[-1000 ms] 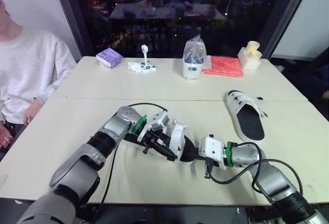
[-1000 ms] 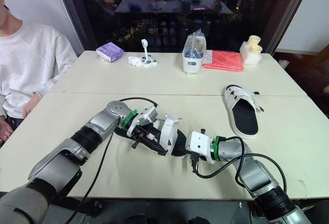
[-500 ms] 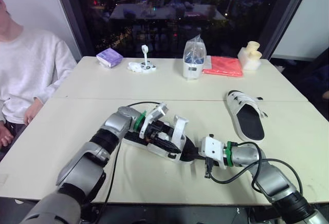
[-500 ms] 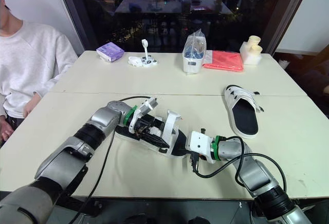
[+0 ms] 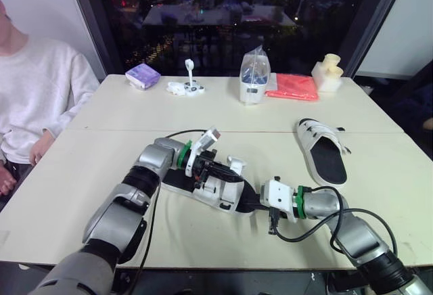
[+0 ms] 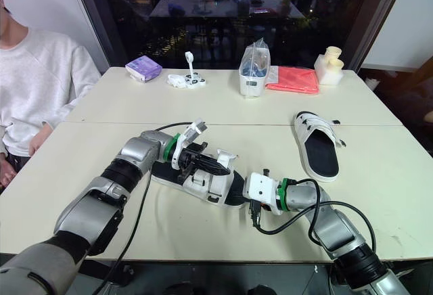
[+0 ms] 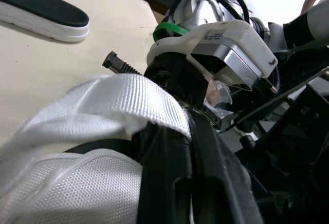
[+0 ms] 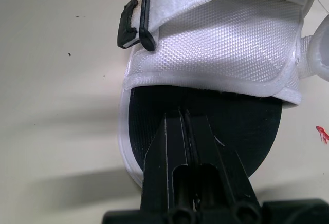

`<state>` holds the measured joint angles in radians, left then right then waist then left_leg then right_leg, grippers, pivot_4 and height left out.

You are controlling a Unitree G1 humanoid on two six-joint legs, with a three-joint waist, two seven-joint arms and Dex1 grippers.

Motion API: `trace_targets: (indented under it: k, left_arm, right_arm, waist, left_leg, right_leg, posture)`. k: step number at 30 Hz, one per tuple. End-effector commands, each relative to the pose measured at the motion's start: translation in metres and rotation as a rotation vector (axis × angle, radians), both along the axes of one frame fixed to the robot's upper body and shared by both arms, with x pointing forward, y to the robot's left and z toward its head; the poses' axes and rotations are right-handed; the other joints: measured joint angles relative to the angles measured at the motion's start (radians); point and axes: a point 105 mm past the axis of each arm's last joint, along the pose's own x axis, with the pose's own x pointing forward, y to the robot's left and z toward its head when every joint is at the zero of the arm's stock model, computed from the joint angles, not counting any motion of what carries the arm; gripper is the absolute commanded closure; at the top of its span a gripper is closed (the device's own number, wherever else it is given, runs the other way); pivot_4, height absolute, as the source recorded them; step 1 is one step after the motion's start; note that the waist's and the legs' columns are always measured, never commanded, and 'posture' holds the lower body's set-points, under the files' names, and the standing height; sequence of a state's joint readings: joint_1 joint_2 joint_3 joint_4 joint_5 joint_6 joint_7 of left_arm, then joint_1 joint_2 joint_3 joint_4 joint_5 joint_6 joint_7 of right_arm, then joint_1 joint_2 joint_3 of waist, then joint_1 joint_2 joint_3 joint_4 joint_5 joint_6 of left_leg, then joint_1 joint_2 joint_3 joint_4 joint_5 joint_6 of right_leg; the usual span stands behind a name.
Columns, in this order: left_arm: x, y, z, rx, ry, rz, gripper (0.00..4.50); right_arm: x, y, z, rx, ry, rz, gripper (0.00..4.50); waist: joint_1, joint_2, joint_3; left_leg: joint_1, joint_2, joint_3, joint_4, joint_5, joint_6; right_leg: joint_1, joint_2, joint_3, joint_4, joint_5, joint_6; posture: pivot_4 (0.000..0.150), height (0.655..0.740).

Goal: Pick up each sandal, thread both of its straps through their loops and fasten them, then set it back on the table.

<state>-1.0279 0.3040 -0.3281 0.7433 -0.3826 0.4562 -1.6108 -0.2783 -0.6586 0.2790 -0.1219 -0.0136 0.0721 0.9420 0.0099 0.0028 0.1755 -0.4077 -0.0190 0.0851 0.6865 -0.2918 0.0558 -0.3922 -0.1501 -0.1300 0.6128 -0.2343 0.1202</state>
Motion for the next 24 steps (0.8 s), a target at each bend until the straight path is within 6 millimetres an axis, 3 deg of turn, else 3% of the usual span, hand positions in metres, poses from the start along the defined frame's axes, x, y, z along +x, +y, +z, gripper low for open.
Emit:
trace_targets:
  k: [1,14,22,24]
  left_arm:
    - [-0.002,-0.001,0.012,-0.013,-0.036,-0.023,4.47]
    - [-0.016,-0.003,-0.014,0.049,-0.213,-0.104,4.47]
    - [-0.013,0.003,-0.010,0.058,-0.208,-0.080,4.47]
    - [-0.013,0.006,-0.009,0.064,-0.204,-0.074,3.94]
  right_arm:
    - [-0.007,-0.010,-0.035,-0.081,0.122,-0.027,4.50]
    - [-0.009,-0.008,-0.036,-0.078,0.127,-0.027,4.50]
    - [-0.008,-0.009,-0.035,-0.081,0.126,-0.030,4.50]
    - [-0.007,-0.009,-0.035,-0.081,0.125,-0.028,4.50]
  waist:
    - [0.000,0.000,0.000]
    - [-0.002,0.000,0.000]
    - [-0.002,0.000,0.000]
    - [-0.003,0.000,0.000]
  left_leg:
    - [0.000,0.000,0.000,0.000,0.000,0.000]
    - [0.000,0.000,0.000,0.000,0.000,0.000]
    - [0.000,0.000,0.000,0.000,0.000,0.000]
    - [0.000,0.000,0.000,0.000,0.000,0.000]
  right_leg:
    - [0.000,0.000,0.000,0.000,0.000,0.000]
    - [0.000,-0.001,0.000,0.000,0.000,0.000]
    - [0.000,-0.001,0.000,0.000,0.000,0.000]
    - [0.000,0.000,0.000,0.000,0.000,0.000]
  posture:
    - [0.150,0.7400]
    - [0.150,0.7400]
    - [0.150,0.7400]
    - [0.150,0.7400]
